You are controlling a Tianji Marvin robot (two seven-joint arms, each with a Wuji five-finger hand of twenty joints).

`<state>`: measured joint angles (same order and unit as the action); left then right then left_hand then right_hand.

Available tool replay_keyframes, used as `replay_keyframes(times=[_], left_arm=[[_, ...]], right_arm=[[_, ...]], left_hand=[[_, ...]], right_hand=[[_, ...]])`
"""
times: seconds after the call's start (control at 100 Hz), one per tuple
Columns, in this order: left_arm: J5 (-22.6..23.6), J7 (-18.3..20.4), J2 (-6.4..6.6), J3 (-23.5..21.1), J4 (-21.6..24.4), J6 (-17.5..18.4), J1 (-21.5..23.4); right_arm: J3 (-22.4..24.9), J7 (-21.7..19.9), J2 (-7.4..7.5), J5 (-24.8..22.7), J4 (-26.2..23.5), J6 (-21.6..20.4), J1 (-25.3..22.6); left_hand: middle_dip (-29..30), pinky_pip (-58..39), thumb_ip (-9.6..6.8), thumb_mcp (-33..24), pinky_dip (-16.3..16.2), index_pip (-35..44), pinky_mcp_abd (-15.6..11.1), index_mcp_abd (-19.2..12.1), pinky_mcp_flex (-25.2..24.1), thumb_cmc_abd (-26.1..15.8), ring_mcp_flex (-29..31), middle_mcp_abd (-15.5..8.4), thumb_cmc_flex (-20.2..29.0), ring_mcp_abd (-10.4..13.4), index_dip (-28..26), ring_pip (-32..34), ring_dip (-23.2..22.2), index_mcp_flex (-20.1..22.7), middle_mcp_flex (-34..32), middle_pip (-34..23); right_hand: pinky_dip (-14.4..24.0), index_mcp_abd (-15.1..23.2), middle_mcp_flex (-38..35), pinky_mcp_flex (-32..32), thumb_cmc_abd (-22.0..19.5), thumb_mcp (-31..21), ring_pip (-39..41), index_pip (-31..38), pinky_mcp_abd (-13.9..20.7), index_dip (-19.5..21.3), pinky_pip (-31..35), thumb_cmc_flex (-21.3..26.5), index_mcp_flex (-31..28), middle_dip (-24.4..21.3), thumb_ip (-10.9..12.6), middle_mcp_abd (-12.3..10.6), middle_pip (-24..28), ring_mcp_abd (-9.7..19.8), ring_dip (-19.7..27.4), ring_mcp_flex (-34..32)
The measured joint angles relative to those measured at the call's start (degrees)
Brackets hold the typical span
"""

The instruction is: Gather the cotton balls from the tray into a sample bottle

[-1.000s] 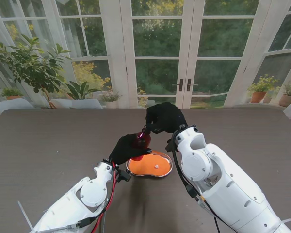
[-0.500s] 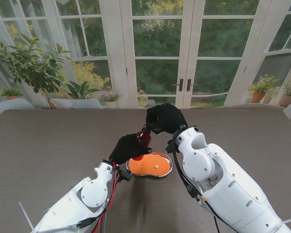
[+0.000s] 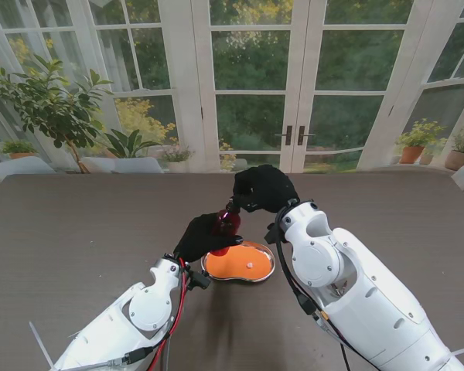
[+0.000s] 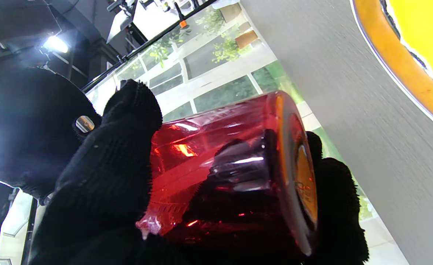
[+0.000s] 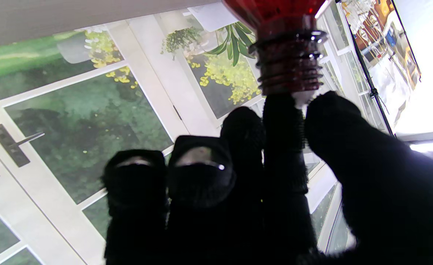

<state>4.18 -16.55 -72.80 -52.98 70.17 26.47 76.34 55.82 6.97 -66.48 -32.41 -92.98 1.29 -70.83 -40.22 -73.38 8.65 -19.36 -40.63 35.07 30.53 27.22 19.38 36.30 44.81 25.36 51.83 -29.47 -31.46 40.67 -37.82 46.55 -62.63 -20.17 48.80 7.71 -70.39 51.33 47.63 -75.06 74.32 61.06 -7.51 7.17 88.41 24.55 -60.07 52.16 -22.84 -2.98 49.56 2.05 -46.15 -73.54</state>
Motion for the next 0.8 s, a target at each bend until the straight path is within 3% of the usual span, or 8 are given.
replay_keyframes(times=[0.8], left_arm=[[0.1, 0.0, 0.03, -0.1, 0.1, 0.0, 0.1]], right_arm=[[-0.1, -0.9, 0.11, 0.3, 0.2, 0.1, 0.7]], left_hand=[[0.0, 0.0, 0.0, 0.0, 0.0, -0.1, 0.0, 0.0, 0.0, 0.0, 0.0, 0.0, 0.0, 0.0, 0.0, 0.0, 0.0, 0.1, 0.0, 0.0]], right_hand=[[0.1, -0.3, 0.0, -0.2, -4.0, 1.4, -0.1, -0.6, 0.0, 0.6, 0.0, -1.5, 0.5, -0.8, 0.1, 0.3, 0.0, -0.4, 0.0, 0.0]])
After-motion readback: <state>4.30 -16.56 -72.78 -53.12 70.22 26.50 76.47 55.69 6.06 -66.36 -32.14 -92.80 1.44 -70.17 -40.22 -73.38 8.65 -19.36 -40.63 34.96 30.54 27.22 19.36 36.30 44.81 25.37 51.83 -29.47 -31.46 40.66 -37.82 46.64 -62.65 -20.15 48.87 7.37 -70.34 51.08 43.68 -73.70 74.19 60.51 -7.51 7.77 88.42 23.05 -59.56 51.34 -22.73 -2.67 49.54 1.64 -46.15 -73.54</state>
